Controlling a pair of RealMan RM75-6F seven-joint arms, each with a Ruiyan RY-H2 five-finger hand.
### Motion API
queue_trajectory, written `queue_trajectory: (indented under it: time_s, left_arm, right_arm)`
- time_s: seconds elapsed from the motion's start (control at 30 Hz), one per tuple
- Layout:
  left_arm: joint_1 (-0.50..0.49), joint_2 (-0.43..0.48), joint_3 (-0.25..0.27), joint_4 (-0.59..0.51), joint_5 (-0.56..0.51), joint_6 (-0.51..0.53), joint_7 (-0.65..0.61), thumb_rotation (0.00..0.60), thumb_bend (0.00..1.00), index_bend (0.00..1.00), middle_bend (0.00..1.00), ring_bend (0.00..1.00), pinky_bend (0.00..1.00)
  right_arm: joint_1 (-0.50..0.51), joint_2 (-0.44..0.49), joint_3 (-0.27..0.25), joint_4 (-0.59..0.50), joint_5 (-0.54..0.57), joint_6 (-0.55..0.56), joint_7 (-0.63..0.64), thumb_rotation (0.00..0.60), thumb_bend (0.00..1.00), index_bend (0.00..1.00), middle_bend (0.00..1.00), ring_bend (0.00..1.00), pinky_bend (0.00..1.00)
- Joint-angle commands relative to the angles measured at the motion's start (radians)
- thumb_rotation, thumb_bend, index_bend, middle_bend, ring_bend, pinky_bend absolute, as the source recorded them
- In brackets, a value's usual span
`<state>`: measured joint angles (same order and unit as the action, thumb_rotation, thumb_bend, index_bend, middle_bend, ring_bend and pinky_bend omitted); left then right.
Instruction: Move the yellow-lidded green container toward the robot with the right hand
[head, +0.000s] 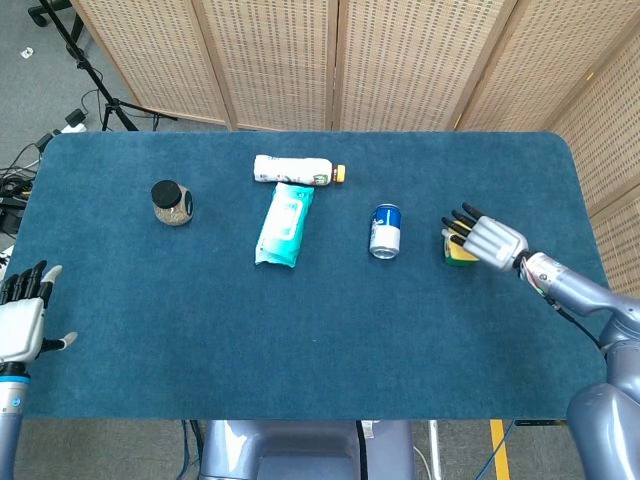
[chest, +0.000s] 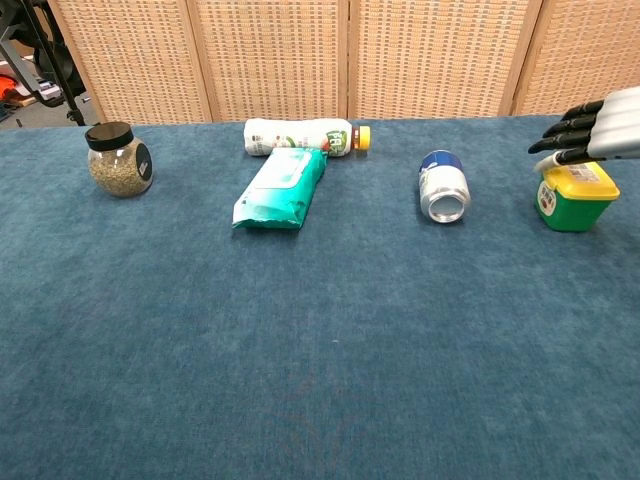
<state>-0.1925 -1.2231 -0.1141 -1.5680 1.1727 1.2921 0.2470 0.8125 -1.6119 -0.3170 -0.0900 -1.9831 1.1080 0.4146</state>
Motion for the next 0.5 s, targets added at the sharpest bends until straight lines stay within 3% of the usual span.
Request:
queue_trajectory:
  time_s: [0.03,0.27,0.4,0.5]
  left_arm:
    - [-0.001,0.0,0.0,0.0,0.0,-0.001,-0.001,0.6,0.0,0.0,0.0,0.0,0.0]
    - [-0.001,0.002,0.001,-0.002,-0.002,-0.002,-0.006,0.6,0.0,0.0,0.0,0.0,0.0]
    - [-0.002,0.002,0.001,-0.002,-0.003,-0.002,-0.006,0.6,0.0,0.0,0.0,0.0,0.0]
    - [-0.002,0.003,0.0,-0.003,-0.005,-0.003,-0.01,0.6,0.0,0.0,0.0,0.0,0.0]
  right_arm:
    - [0.001,-0.021,-0.006,0.006,0.002,-0.028,0.009,0.6,0.02,0.16,0.04,0.0,0.14]
    - [0.005,-0.049,-0.007,0.014,0.016,-0.064,0.015,0.6,0.31,0.29,0.15,0.03,0.18]
    - [0.004,-0.054,-0.007,0.015,0.022,-0.055,0.017,0.6,0.53,0.43,0.32,0.2,0.33]
    - [-0.001,-0.06,-0.001,0.017,0.032,-0.022,0.012,0.6,0.59,0.51,0.42,0.29,0.39]
